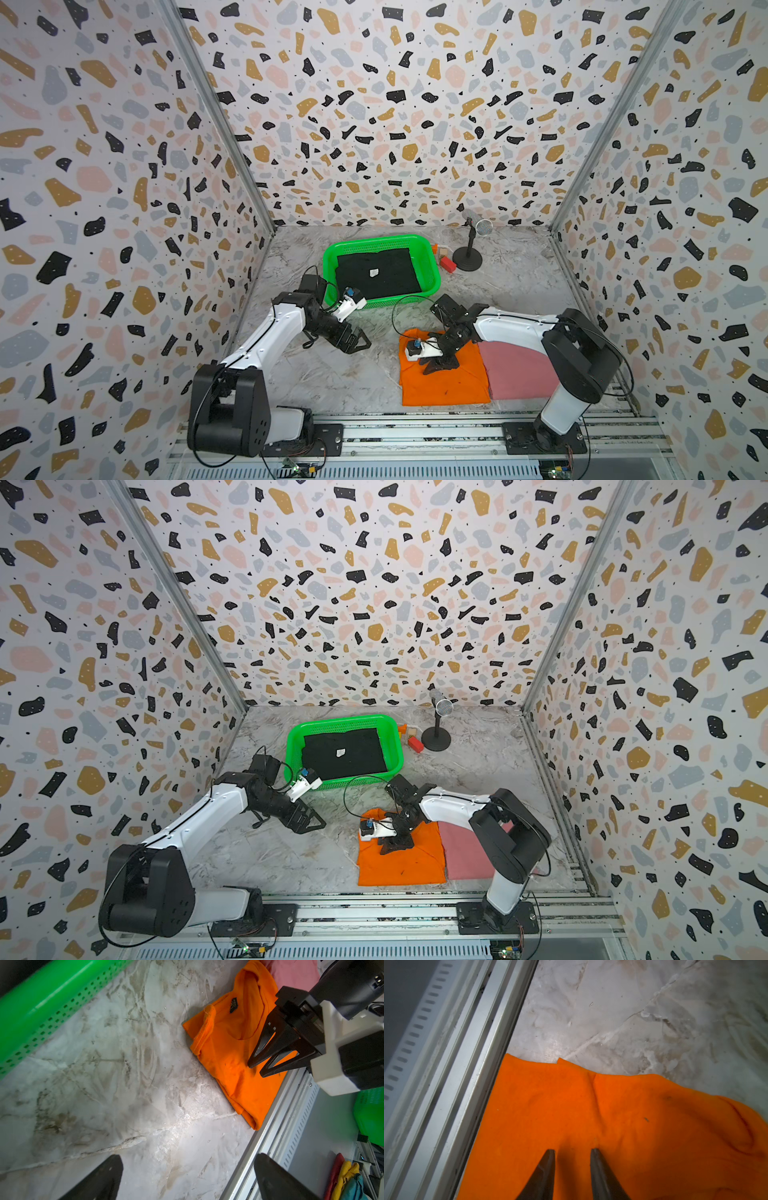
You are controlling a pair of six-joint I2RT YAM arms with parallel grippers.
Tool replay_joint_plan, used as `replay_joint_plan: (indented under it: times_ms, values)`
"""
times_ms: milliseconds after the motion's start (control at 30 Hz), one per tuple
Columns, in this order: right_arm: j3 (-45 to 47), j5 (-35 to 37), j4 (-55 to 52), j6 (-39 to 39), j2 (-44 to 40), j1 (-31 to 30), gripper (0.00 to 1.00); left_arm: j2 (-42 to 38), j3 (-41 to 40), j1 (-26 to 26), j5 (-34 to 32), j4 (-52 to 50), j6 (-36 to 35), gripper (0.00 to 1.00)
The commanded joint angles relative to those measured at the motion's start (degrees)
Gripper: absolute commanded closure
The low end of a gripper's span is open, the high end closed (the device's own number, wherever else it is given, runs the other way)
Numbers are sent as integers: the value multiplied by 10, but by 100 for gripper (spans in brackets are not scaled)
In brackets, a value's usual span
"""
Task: Put the folded t-shirts into the basket
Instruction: Pick up the T-shirt from the center of the board.
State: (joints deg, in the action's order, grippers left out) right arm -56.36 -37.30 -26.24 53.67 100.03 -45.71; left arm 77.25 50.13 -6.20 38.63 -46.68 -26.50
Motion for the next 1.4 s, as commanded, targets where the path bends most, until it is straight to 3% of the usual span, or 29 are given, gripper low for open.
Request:
replay_joint_plan:
  times_ms: [0,367,500,600,733,833,900,967,1067,1200,1367]
  values:
    - [-33,25,-32,35,30,-24,66,5,-7,-4,-15,52,27,0]
    - [-143,11,-2,62,151,-75,67,22,-2,-2,-61,108,150,0]
    - [-153,-50,77,-30,144,-89,62,28,-3,-2,-82,115,178,3]
    - [-102,-49,210,-139,80,-90,53,37,0,-2,-72,99,177,8]
    - [-56,36,259,-236,-14,-88,47,50,0,-7,-53,86,167,12]
    - [-21,182,248,-312,-91,-82,37,58,-2,-27,-50,85,158,12]
    - [-22,305,192,-376,-123,-75,33,61,2,-39,-53,83,155,12]
    - [-39,363,85,-400,-141,-61,31,65,6,-54,-66,81,153,12]
    - [-43,359,-2,-484,-162,-22,31,72,11,-68,-84,75,150,11]
    - [-8,240,-12,-607,-184,46,32,80,13,-79,-98,72,153,11]
    - [-13,174,-37,-678,-125,84,33,91,23,-87,-101,60,153,12]
